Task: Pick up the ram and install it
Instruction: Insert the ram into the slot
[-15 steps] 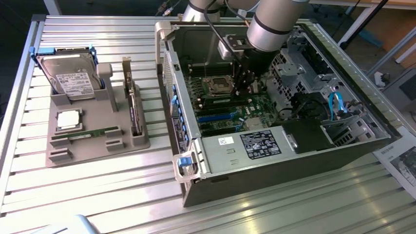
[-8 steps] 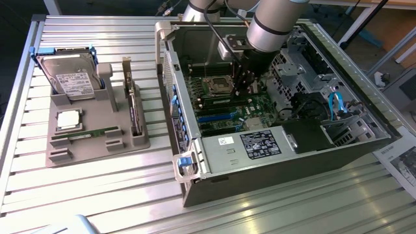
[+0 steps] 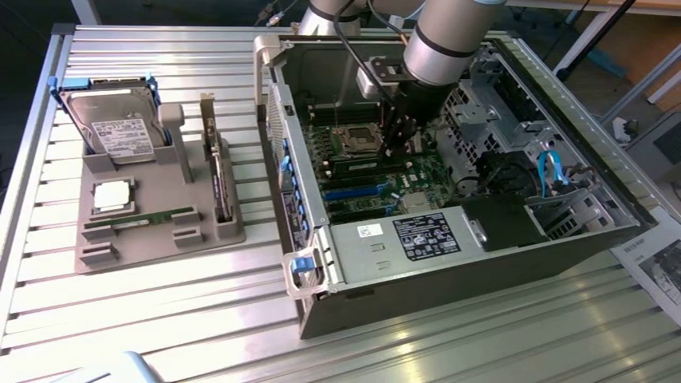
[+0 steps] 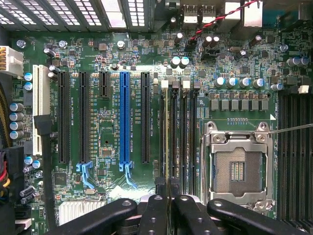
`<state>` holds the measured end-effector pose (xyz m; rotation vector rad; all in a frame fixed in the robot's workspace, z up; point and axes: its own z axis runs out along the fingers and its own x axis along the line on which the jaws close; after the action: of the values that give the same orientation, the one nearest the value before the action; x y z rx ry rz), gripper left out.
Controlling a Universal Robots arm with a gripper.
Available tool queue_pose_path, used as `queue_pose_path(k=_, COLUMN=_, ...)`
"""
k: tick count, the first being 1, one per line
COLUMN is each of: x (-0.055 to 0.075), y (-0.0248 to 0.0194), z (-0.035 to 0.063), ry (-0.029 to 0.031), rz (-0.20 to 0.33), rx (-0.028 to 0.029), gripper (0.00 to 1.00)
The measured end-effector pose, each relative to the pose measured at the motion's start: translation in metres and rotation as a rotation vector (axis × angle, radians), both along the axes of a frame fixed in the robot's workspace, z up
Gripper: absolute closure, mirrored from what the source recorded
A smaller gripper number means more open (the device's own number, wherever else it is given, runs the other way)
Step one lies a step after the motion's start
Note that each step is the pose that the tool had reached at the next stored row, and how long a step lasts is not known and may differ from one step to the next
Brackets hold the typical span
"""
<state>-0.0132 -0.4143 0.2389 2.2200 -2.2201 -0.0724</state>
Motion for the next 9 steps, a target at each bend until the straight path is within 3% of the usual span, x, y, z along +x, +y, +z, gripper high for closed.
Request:
queue_pose_path(k=6, x=0.0000, y=0.0000, z=0.0000, ry=0.0000, rz=0.000, rx=0.0000, gripper=0.88)
queue_pose_path(k=9, x=0.0000, y=-0.0001, z=0.0001, ry=0.0042, rz=0.000, rx=-0.0003, gripper=0.88)
